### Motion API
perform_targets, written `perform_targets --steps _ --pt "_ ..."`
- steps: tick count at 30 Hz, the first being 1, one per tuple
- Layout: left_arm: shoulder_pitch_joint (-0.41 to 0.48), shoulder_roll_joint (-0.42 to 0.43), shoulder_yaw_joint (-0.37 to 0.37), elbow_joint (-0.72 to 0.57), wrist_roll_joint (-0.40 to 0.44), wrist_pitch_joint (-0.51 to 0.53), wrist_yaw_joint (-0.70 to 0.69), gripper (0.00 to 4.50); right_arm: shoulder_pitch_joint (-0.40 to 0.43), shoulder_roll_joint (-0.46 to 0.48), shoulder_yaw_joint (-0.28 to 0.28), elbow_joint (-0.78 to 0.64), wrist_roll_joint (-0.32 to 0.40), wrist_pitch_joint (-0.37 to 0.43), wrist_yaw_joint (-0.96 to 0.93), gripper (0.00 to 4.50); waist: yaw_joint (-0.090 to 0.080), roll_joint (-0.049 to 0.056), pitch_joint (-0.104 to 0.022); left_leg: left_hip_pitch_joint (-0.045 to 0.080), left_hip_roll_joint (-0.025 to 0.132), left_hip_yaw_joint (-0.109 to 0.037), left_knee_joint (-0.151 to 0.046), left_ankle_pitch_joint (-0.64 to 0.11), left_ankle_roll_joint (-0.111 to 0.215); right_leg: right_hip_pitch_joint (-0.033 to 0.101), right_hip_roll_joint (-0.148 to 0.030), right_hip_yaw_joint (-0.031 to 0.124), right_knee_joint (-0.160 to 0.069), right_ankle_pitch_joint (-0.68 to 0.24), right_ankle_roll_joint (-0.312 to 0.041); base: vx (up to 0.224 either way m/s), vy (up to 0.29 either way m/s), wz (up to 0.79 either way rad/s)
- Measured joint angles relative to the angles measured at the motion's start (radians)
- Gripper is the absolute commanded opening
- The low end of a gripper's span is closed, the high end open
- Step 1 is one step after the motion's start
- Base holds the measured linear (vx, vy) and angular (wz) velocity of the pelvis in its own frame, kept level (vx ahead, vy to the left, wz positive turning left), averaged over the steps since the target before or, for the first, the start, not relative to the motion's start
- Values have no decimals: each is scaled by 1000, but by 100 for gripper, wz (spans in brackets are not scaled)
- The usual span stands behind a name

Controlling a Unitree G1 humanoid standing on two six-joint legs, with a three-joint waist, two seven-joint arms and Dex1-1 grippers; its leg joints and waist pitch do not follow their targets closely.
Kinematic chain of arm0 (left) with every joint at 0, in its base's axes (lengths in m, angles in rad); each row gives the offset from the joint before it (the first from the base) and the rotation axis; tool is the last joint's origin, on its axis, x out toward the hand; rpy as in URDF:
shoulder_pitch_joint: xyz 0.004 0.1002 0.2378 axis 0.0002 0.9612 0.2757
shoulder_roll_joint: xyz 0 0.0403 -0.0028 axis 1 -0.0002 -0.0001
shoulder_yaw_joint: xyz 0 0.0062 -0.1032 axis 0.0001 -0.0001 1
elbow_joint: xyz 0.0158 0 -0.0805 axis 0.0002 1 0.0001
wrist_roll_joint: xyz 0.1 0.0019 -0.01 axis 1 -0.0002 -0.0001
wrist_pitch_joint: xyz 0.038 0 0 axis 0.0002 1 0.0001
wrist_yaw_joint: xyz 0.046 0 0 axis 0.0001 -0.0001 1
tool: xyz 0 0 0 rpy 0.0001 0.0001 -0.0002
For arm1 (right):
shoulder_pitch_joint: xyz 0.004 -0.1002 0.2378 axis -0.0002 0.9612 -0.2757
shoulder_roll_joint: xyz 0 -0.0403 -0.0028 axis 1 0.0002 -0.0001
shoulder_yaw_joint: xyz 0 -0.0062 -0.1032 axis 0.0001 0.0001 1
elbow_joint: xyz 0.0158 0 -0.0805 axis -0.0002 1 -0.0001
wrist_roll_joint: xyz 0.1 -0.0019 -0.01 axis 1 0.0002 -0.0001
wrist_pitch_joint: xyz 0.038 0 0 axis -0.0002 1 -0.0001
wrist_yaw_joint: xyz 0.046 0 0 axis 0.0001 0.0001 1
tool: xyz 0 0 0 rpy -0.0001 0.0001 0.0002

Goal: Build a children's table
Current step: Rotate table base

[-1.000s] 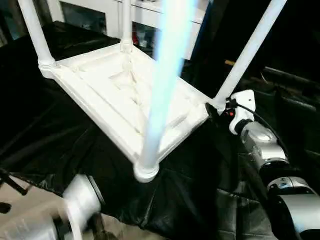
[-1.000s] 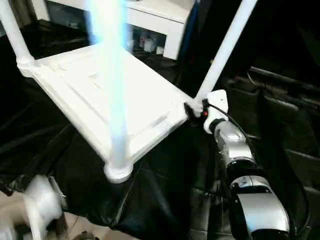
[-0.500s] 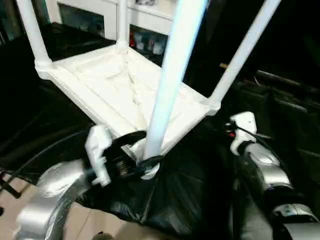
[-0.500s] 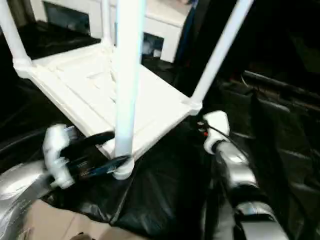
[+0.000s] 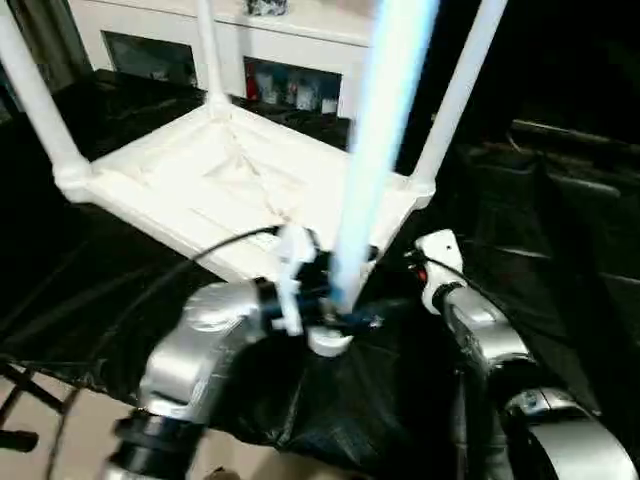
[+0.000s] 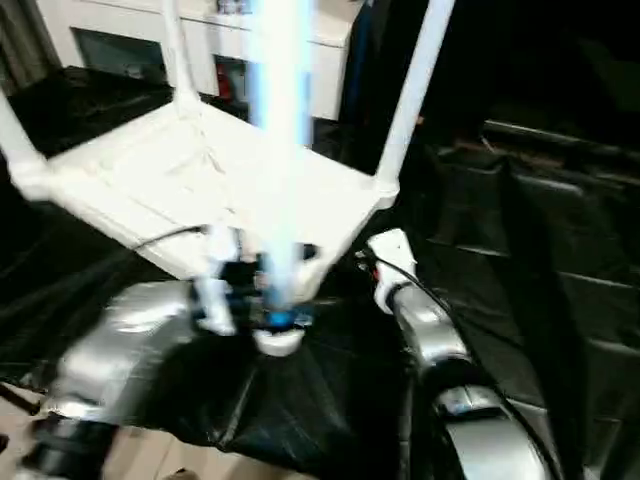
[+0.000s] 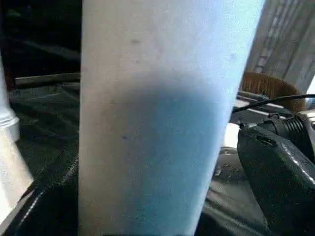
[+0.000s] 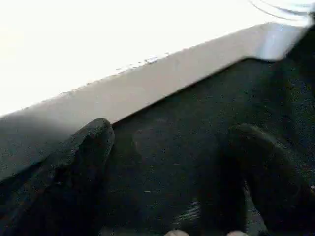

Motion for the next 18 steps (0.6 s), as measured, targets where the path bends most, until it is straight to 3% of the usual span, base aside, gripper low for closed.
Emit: perform_targets --steps 8,10,14,18 --pt "-78 -140 -93 170 82 -118 57 445 -29 7 -14 44 0 -5 -36 433 -14 4 1 1 1 1 0 0 0 0 2 2 0 0 0 0 0 0" --pt "-111 -180 -111 248 131 -183 110 445 -41 9 -14 66 -1 -20 -49 433 -19 10 0 1 1 1 0 0 0 0 2 2 0 0 0 0 0 0" --pt "-165 -171 -113 339 194 -254 191 445 -46 3 -24 71 -8 -34 -62 433 -24 21 0 1 1 0 0 0 0 0 2 2 1 1 -1 0 0 0" --pt "-168 -116 -73 370 201 -293 192 445 -37 -65 -52 73 3 -44 -46 433 -10 28 0 1 0 0 1 0 0 0 2 2 1 1 -1 0 0 0"
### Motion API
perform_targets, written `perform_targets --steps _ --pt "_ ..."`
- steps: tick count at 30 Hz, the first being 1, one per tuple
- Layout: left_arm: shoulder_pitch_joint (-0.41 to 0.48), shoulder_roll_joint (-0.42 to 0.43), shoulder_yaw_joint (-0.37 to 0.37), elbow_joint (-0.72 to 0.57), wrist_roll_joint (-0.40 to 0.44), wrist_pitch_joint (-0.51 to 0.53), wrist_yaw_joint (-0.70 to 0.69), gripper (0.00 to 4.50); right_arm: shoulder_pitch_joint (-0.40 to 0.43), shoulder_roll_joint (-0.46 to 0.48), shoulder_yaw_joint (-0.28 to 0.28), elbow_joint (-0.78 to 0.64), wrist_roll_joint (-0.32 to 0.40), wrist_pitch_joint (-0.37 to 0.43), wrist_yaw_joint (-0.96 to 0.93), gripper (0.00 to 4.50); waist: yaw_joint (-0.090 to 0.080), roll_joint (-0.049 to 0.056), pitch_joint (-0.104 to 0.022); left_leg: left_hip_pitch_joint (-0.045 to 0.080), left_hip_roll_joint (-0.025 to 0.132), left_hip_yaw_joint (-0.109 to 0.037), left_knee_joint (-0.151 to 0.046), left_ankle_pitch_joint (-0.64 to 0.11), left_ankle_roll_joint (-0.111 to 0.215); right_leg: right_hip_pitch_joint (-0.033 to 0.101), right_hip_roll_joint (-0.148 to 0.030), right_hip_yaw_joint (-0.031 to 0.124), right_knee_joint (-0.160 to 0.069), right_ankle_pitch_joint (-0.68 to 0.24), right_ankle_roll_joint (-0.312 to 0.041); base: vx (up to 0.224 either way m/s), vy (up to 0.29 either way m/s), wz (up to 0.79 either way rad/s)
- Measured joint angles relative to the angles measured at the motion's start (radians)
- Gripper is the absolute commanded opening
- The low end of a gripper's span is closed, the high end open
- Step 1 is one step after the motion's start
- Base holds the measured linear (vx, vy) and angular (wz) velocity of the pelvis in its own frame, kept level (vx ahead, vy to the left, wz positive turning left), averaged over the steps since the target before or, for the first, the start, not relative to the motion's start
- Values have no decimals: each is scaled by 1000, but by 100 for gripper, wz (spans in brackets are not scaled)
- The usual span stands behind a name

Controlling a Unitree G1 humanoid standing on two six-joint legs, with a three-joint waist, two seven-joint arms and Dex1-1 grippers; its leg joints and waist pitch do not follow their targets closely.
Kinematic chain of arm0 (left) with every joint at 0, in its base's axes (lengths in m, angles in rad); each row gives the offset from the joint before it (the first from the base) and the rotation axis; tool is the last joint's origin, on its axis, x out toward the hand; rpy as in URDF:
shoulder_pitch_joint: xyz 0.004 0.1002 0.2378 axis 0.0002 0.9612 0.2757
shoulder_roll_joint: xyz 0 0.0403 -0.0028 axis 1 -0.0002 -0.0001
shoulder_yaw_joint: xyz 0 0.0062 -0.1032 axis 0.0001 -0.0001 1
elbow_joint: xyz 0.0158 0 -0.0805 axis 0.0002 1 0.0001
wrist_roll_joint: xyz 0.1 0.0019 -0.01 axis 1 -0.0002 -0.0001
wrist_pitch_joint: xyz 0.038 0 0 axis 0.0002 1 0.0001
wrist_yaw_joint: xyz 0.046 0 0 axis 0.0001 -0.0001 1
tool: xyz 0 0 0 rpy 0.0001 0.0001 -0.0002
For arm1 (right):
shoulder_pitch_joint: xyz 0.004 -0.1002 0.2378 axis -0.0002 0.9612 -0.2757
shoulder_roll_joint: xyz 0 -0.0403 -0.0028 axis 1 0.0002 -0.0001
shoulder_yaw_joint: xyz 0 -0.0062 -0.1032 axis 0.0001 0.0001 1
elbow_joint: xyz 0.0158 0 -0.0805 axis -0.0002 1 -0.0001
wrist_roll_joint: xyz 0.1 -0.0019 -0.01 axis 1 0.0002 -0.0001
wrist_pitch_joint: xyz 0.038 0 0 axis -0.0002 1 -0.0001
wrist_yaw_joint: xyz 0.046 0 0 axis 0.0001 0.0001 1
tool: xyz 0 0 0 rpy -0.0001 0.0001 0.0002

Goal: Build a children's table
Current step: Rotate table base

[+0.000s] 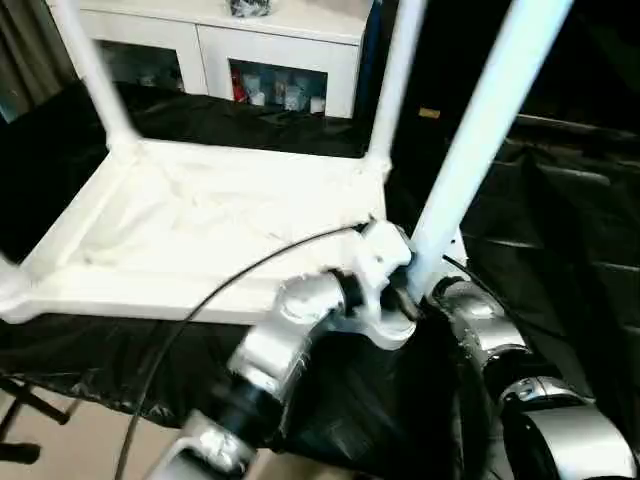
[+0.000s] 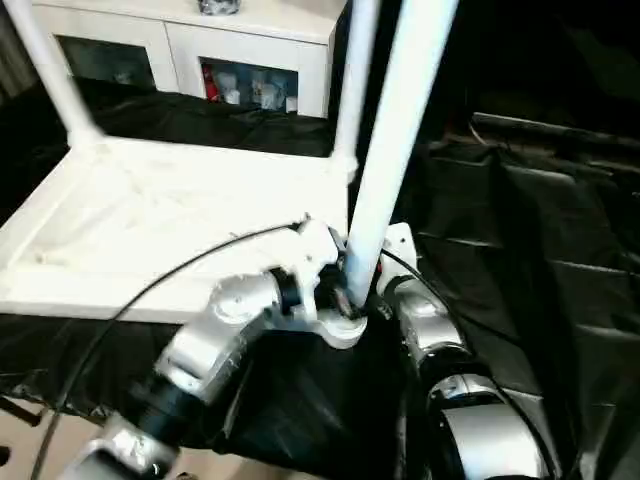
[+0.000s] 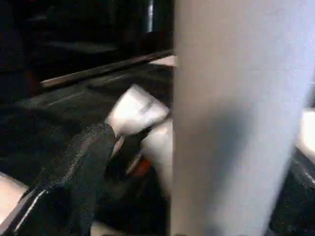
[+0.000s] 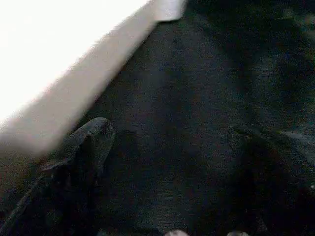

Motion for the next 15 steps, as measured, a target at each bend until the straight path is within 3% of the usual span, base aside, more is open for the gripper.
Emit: perform_targets --steps 4,8,10,13,15 --pt "1 75 35 -2 -27 -10 -88 445 56 -69 -22 -44 34 1 135 433 1 1 -1 0 0 0 0 0 0 0 0 0 0 0 0 0 0 0" --pt "9 165 39 -4 -53 19 -210 445 150 -116 0 -189 59 41 316 433 2 5 0 0 0 0 0 0 0 0 0 0 0 0 -1 0 0 0" --pt "9 216 25 -5 -77 52 -300 409 232 -174 45 -357 76 83 432 433 10 8 0 1 0 0 0 0 1 1 0 0 -1 0 0 0 0 0" --pt "-2 271 24 30 -79 62 -364 406 314 -244 75 -526 107 142 533 433 14 8 0 1 0 0 0 0 1 1 0 0 -2 0 0 0 0 0" --pt "-35 285 -1 92 -56 57 -396 380 394 -300 93 -668 152 196 591 447 27 11 1 2 0 0 0 0 1 2 0 2 -3 0 0 0 0 0"
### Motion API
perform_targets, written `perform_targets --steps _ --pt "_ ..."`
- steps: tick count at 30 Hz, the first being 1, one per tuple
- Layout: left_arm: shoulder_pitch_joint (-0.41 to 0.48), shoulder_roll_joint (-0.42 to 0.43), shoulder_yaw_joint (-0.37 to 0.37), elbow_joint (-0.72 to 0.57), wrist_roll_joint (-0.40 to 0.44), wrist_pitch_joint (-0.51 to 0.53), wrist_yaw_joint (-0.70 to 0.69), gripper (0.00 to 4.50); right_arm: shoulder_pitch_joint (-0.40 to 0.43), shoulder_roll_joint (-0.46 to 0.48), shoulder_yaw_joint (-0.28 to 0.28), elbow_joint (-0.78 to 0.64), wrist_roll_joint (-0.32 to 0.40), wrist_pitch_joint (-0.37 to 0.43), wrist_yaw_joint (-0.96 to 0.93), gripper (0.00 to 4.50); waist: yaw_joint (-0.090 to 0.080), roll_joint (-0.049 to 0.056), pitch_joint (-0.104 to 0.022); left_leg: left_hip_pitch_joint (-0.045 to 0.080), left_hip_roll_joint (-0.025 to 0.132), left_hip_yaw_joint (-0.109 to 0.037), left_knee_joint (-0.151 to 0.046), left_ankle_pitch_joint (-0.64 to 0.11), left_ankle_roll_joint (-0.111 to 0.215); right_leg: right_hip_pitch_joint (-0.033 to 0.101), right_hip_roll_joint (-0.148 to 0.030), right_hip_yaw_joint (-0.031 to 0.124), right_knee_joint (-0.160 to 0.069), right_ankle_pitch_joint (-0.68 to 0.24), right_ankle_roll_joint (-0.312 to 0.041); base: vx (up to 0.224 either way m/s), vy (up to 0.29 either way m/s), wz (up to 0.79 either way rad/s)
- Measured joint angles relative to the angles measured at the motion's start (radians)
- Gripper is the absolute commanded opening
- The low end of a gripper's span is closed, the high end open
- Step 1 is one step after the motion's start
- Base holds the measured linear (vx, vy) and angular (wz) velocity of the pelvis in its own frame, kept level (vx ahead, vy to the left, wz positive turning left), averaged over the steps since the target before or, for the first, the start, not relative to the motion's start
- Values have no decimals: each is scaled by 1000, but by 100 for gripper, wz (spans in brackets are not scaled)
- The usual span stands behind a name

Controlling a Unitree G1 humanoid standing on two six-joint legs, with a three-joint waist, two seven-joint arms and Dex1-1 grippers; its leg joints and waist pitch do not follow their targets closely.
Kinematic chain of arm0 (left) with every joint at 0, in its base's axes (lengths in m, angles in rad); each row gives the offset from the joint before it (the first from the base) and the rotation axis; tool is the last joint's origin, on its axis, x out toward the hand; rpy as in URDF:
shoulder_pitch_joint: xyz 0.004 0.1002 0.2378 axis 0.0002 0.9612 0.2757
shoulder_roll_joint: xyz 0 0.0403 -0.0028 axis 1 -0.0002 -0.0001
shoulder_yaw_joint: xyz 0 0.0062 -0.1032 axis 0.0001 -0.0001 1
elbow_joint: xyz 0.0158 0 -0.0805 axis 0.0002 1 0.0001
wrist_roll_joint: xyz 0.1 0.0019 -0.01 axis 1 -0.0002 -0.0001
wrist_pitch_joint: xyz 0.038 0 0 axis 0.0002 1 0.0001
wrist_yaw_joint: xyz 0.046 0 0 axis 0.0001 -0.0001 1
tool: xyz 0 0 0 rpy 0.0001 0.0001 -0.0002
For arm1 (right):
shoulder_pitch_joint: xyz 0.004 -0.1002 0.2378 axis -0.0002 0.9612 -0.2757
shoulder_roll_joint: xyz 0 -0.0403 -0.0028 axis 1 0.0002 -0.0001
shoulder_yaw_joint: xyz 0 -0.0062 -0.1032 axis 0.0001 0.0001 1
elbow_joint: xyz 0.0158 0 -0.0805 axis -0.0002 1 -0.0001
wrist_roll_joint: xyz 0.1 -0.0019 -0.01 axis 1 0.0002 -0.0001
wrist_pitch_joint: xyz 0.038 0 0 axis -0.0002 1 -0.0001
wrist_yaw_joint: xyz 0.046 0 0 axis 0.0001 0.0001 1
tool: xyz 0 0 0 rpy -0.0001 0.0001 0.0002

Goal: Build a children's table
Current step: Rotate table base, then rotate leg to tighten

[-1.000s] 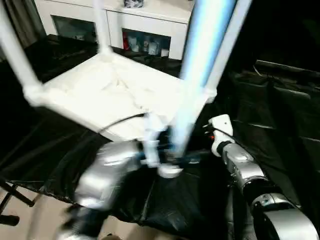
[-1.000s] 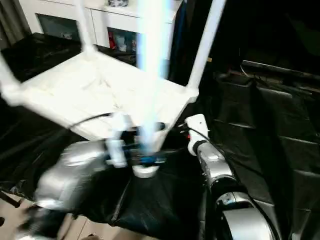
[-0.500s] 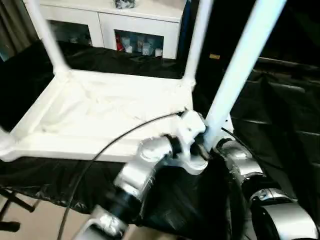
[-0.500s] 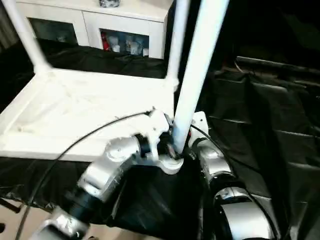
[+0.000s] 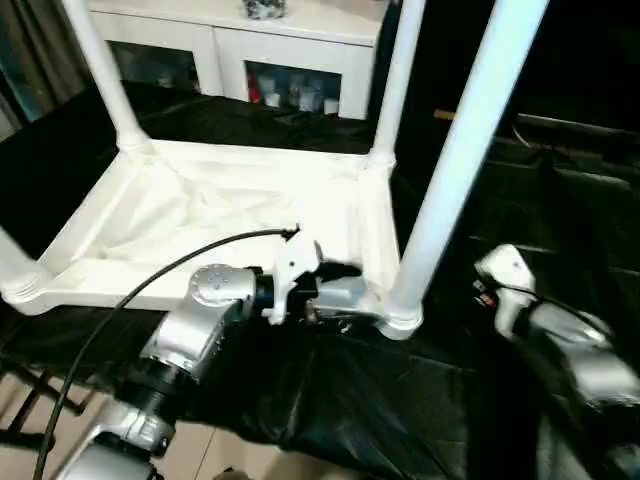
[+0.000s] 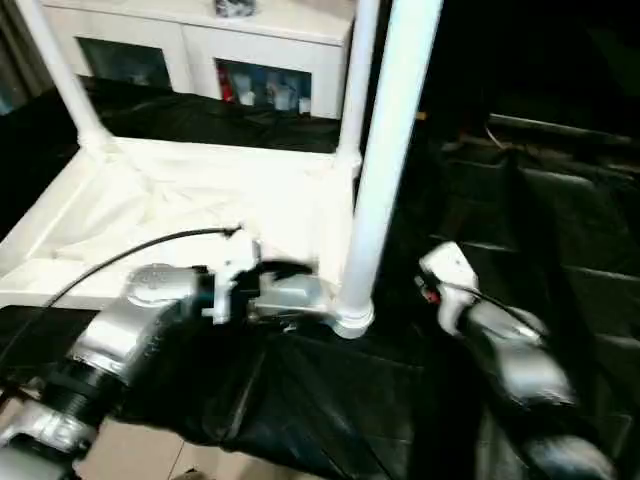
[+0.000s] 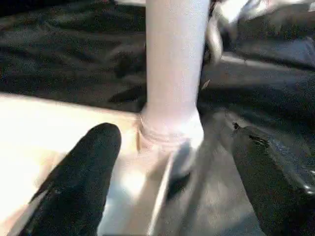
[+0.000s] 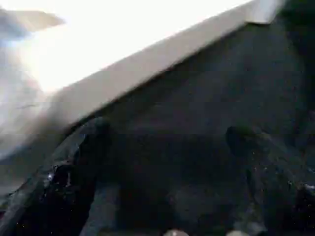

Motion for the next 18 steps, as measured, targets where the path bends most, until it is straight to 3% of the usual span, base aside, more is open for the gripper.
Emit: perform_targets --steps 6,9,10,18 --pt "-76 7 -14 142 70 -56 -20 332 96 -83 11 -200 77 100 93 450 4 8 -2 -1 0 0 -1 0 0 0 0 1 -2 0 1 0 0 0" --pt "-107 7 -27 194 87 -74 -33 319 135 -116 7 -284 96 142 127 450 9 22 -3 -2 -1 0 -2 0 0 1 0 1 -4 0 1 0 0 0" --pt "-118 6 -31 217 92 -78 -39 295 150 -123 4 -310 101 159 136 450 10 28 -3 -2 -1 0 -2 -1 1 2 0 1 -5 0 1 0 0 0" --pt "-159 9 -80 296 114 -79 -109 245 232 -175 -7 -457 132 268 159 450 9 42 -7 -2 -1 0 -4 -1 1 3 0 0 -9 1 1 0 0 0"
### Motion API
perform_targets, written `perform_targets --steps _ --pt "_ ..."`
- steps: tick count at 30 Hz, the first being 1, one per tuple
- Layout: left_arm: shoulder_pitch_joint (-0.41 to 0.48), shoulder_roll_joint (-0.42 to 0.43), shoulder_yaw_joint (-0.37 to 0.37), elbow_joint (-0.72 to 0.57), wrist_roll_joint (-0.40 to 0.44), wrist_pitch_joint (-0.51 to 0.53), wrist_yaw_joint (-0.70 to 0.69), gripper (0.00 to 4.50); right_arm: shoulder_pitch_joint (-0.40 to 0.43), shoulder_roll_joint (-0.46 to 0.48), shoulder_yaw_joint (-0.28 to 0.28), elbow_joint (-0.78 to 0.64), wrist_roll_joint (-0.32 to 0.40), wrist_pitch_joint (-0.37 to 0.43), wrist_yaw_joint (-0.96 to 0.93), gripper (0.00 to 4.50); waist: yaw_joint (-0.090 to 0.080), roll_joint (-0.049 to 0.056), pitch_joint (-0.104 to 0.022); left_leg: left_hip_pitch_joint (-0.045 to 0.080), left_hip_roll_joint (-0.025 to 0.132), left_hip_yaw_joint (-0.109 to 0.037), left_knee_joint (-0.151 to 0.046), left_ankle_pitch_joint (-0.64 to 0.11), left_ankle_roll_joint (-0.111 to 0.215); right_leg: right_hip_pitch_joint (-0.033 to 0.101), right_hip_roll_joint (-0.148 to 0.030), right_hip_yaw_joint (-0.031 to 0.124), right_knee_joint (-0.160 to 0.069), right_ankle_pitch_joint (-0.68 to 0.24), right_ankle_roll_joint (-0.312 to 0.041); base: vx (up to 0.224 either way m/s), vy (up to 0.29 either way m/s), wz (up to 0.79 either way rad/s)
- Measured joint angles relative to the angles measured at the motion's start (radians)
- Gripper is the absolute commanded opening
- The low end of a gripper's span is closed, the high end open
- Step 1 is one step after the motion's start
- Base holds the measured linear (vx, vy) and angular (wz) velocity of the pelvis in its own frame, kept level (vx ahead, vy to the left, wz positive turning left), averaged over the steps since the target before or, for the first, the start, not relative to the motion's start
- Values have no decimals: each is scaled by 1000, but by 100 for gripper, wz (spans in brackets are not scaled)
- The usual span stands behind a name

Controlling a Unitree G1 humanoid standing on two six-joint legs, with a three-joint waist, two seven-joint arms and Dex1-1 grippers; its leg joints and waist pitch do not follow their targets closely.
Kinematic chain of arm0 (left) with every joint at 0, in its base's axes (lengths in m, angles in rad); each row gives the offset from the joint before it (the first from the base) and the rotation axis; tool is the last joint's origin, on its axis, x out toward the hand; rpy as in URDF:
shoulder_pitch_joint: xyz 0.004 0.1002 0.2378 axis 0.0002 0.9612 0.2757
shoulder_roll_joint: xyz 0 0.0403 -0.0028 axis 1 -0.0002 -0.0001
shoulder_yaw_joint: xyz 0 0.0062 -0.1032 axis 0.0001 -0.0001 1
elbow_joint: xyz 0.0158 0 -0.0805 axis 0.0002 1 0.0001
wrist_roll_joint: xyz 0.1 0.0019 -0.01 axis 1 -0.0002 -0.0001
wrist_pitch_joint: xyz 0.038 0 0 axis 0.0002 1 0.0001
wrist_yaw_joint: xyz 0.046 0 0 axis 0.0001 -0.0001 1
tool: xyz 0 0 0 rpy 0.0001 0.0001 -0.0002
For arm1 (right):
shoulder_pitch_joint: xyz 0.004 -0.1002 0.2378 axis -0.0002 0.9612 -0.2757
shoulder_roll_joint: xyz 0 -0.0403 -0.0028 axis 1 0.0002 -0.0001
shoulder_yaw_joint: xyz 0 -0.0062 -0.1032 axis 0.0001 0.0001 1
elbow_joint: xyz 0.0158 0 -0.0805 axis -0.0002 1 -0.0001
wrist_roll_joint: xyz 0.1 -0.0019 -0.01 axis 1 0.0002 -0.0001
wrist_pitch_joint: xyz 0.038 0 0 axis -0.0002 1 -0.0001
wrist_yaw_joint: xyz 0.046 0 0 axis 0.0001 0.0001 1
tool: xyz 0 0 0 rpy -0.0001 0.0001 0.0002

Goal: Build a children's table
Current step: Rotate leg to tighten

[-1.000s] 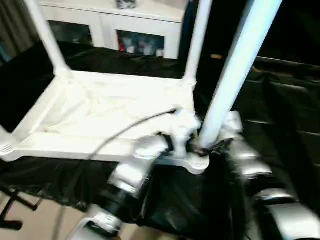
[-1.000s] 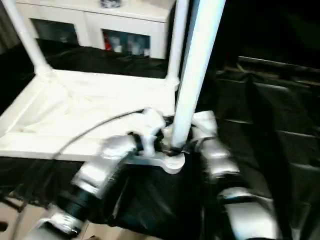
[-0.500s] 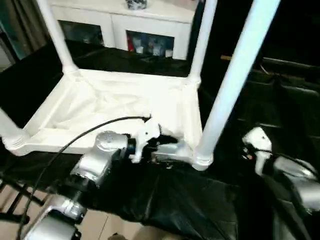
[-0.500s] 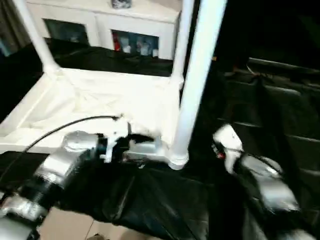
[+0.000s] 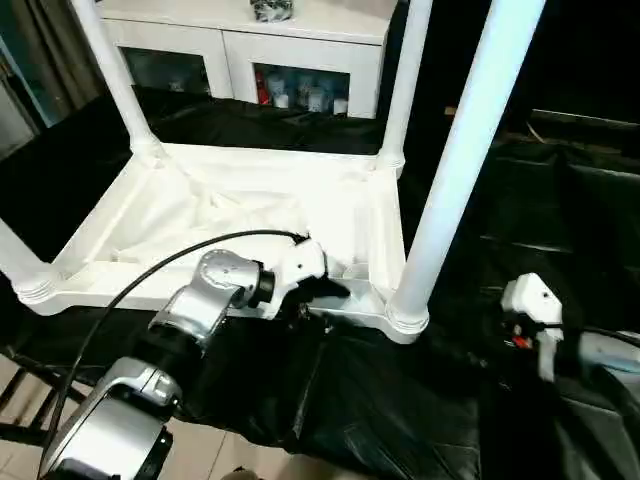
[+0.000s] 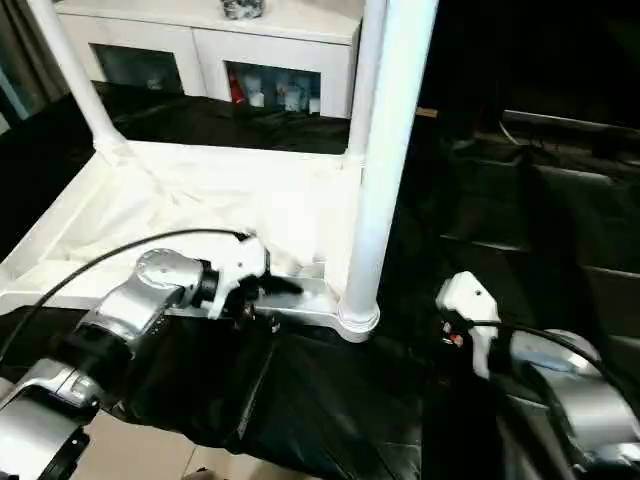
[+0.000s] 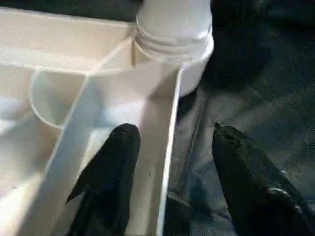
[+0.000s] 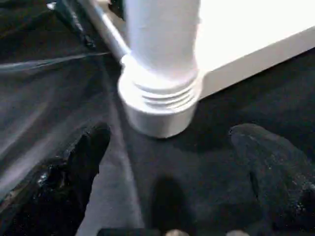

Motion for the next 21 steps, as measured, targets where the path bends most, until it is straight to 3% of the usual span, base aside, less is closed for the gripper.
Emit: perform_targets --steps 4,6,9,13,21 --pt "-29 -16 1 70 21 -41 -4 203 23 -22 -1 -50 26 47 -1 450 0 7 -4 0 0 0 0 0 1 2 0 0 -2 0 0 0 0 0" --pt "-39 -26 2 97 31 -56 -4 203 29 -28 -1 -75 31 63 0 450 1 8 -4 1 0 0 0 -1 1 3 0 0 -3 0 0 0 0 0" --pt "-50 -35 3 125 32 -69 -5 164 40 -32 -3 -92 31 78 1 450 1 8 -4 1 0 0 0 -1 2 4 0 0 -4 0 0 0 0 0" --pt "-68 -40 3 160 36 -82 0 150 45 -33 -4 -95 31 92 1 450 1 9 -4 1 -1 -1 0 -1 2 5 0 0 -5 0 0 0 0 0" --pt "-94 -47 0 210 62 -124 3 79 45 -45 -5 -110 33 119 0 450 1 9 -5 1 -1 -1 0 -1 2 5 0 0 -6 0 0 0 0 0"
